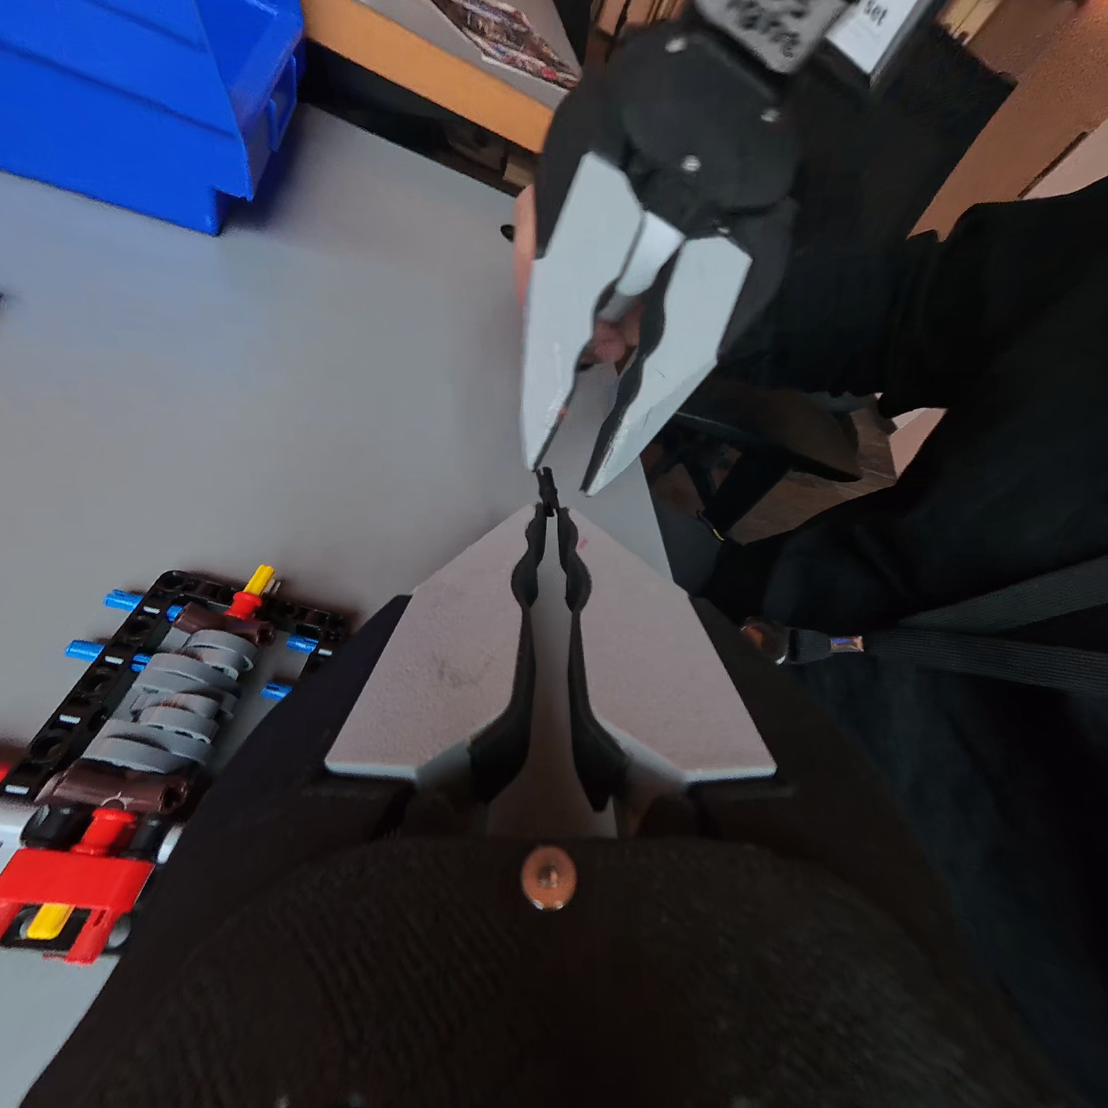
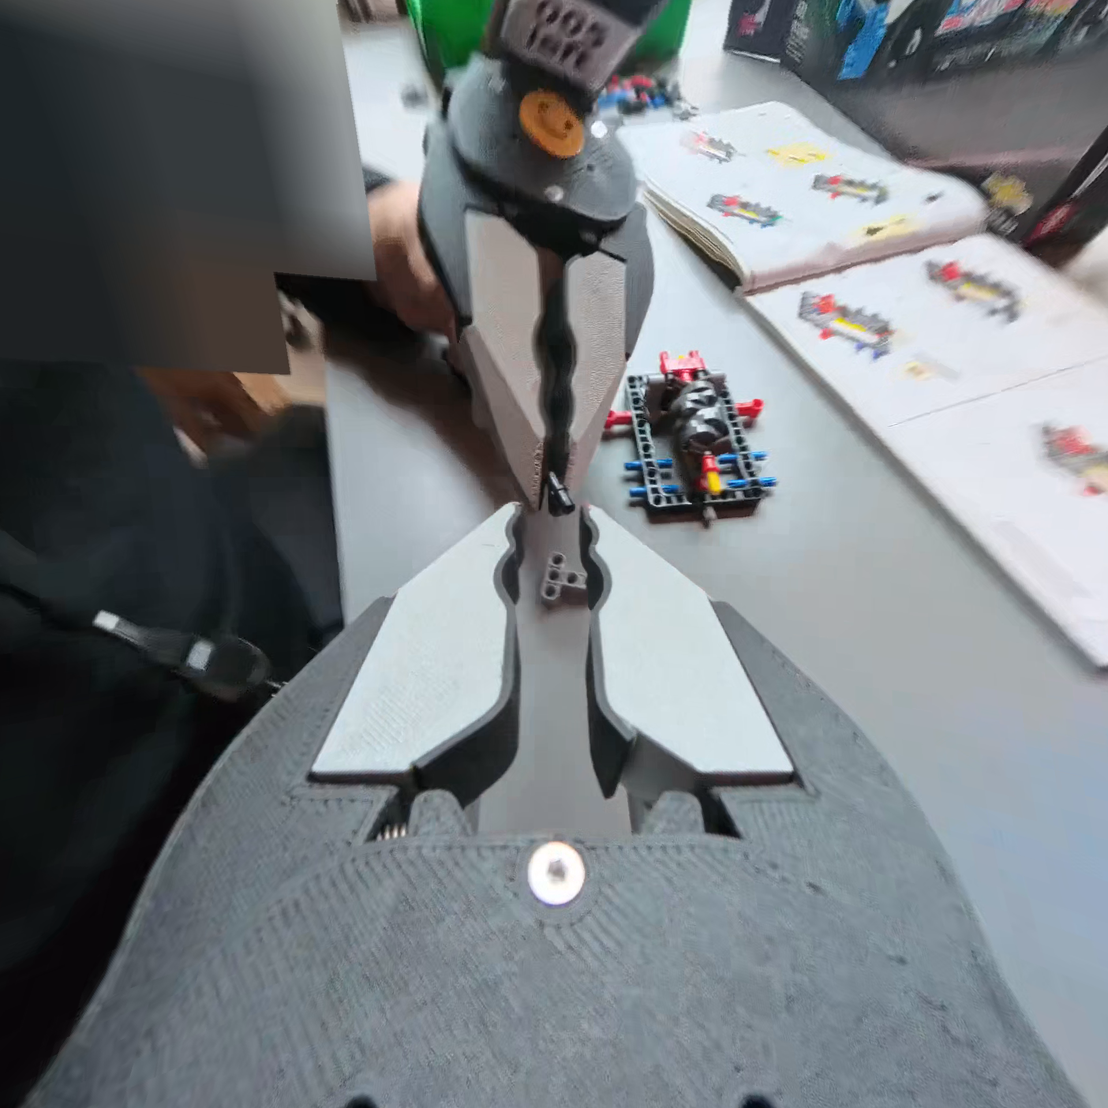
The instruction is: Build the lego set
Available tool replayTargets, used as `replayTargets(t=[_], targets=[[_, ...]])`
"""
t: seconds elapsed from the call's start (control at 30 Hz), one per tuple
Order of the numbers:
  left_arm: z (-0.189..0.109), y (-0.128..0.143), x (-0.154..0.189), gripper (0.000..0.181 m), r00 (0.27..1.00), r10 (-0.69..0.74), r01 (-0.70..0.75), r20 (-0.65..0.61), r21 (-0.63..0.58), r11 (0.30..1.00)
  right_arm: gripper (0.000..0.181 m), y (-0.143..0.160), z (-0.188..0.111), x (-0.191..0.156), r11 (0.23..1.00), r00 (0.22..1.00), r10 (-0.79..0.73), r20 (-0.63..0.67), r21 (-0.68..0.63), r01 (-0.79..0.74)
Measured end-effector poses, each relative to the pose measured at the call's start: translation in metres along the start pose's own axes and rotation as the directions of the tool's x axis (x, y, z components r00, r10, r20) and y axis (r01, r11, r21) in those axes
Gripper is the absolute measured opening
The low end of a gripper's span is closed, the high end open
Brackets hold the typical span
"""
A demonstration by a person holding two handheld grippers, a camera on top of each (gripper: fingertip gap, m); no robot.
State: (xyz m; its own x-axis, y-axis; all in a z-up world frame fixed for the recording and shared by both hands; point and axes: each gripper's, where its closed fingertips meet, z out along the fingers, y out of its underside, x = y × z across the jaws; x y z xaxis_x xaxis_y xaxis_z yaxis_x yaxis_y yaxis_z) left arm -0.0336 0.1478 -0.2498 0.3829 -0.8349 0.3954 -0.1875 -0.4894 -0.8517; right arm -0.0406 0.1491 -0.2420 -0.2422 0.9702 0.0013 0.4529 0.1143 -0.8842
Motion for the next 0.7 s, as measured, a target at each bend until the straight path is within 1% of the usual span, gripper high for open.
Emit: replayTargets(t=[0.07,0.1,0.13,0.2,0.3,0.4,0.47,0.5,0.7], targets=[[-0.001,-0.005,0.004,0.002,0.999,0.037,-0.037,-0.008,0.028,0.999,0.017,-0.006,-0.005,0.0,0.978,0.975,0.182,0.128,0.083,-0.194],[-0.002,-0.008,0.006,0.002,0.998,0.06,-0.06,-0.004,0.041,0.997,0.015,-0.011,-0.009,-0.001,0.955,0.95,0.242,0.199,0.123,-0.27],[-0.002,-0.009,0.008,0.002,0.997,0.083,-0.083,0.0,0.048,0.995,0.011,-0.017,-0.013,-0.002,0.93,0.924,0.283,0.257,0.16,-0.329],[-0.004,-0.014,0.011,0.002,0.992,0.127,-0.128,0.01,0.073,0.989,0.01,-0.022,-0.019,-0.001,0.901,0.898,0.313,0.309,0.202,-0.384],[-0.006,-0.021,0.018,0.002,0.983,0.184,-0.184,0.012,0.111,0.977,0.014,-0.023,-0.017,-0.005,0.911,0.905,0.291,0.309,0.201,-0.361],[-0.007,-0.024,0.021,0.002,0.973,0.229,-0.231,0.025,0.124,0.965,0.008,-0.026,-0.014,-0.011,0.922,0.911,0.262,0.319,0.197,-0.334],[-0.006,-0.022,0.021,0.002,0.971,0.237,-0.239,0.029,0.114,0.964,0.008,-0.028,-0.013,-0.012,0.922,0.911,0.258,0.322,0.201,-0.332],[-0.005,-0.022,0.021,0.002,0.97,0.239,-0.241,0.031,0.111,0.964,0.003,-0.029,-0.013,-0.011,0.921,0.911,0.256,0.323,0.204,-0.331],[-0.004,-0.019,0.019,0.002,0.971,0.236,-0.238,0.041,0.095,0.967,0.001,-0.026,-0.011,-0.01,0.932,0.925,0.247,0.288,0.192,-0.308]])
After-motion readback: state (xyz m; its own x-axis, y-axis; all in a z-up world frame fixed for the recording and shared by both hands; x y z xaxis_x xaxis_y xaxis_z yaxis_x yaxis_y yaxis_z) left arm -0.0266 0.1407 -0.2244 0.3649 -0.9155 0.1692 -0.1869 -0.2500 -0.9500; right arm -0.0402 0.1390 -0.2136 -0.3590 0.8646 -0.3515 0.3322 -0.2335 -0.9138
